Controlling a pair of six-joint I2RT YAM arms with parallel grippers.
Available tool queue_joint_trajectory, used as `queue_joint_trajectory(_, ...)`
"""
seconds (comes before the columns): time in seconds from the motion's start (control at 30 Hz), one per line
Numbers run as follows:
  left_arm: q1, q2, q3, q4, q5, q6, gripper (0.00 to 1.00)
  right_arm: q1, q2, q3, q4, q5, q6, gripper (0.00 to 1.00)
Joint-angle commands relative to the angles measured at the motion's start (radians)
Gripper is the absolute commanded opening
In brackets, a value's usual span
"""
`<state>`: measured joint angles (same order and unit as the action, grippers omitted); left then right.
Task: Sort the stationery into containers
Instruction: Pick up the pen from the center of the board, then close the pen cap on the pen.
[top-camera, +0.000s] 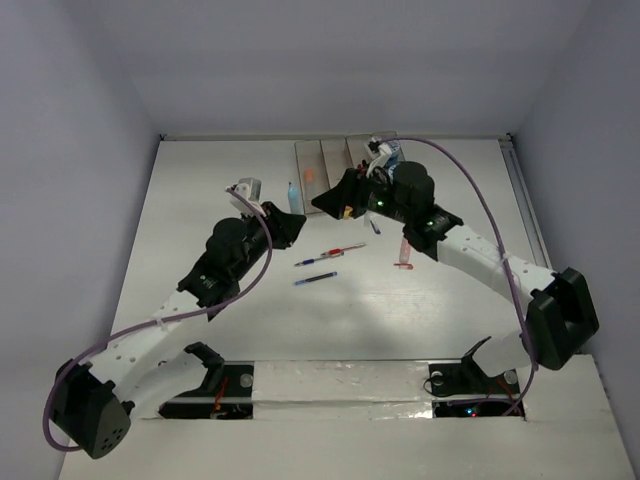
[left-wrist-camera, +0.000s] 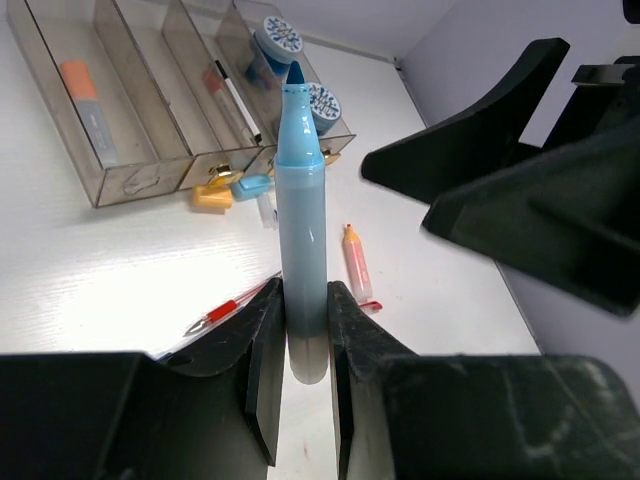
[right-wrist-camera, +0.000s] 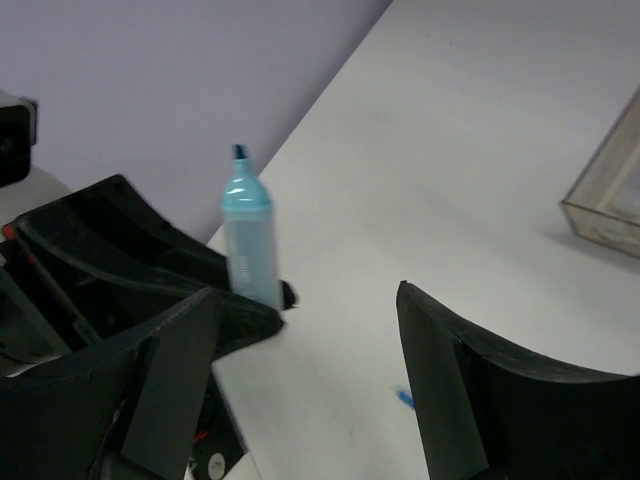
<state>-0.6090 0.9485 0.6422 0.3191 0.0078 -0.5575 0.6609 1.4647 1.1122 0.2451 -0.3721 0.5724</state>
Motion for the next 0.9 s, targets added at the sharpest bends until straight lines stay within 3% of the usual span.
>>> queue_joint_trajectory(0.0,0.002,-0.077,0.043,-0.046,-0.012,0.041,0.00,-0.059,-0.076,-0.032,0.005,-0.084,-0.008,0.77)
queue_joint_trajectory(0.03,0.002,-0.086,0.054,-0.061,-0.012,0.047,0.00,-0.060,-0.084,-0.044,-0.007,-0.061,-0.012,0.77)
queue_joint_trajectory(0.1,0.002,-0.120,0.071,-0.107,0.009,0.067,0.00,-0.090,-0.083,-0.081,-0.027,-0.019,-0.023,0.60)
queue_joint_trajectory(0.13,0.002,-0.132,0.094,-0.126,0.018,0.076,0.00,-0.090,-0.070,-0.090,-0.058,0.033,-0.028,0.50)
queue_joint_trajectory(0.17,0.002,-0.155,0.109,-0.143,0.023,0.086,0.00,-0.105,-0.055,-0.094,-0.079,0.056,-0.034,0.33)
queue_joint_trajectory(0.27,0.002,-0.186,0.198,-0.236,0.012,0.163,0.00,-0.106,0.018,-0.088,-0.150,0.191,-0.060,0.22)
queue_joint_trajectory(0.33,0.002,-0.209,0.265,-0.308,0.003,0.235,0.00,-0.115,0.066,-0.081,-0.179,0.308,-0.071,0.22)
queue_joint_trajectory(0.43,0.002,-0.243,0.303,-0.356,-0.048,0.312,0.00,-0.115,0.141,-0.072,-0.181,0.428,-0.081,0.32)
queue_joint_trajectory(0.47,0.002,-0.260,0.300,-0.356,-0.063,0.324,0.00,-0.115,0.164,-0.063,-0.181,0.449,-0.089,0.39)
queue_joint_trajectory(0.57,0.002,-0.283,0.257,-0.335,-0.077,0.341,0.00,-0.125,0.253,-0.009,-0.194,0.538,-0.106,0.48)
queue_joint_trajectory(0.87,0.002,-0.327,0.209,-0.327,-0.039,0.364,0.00,-0.135,0.414,0.047,-0.150,0.702,-0.154,0.62)
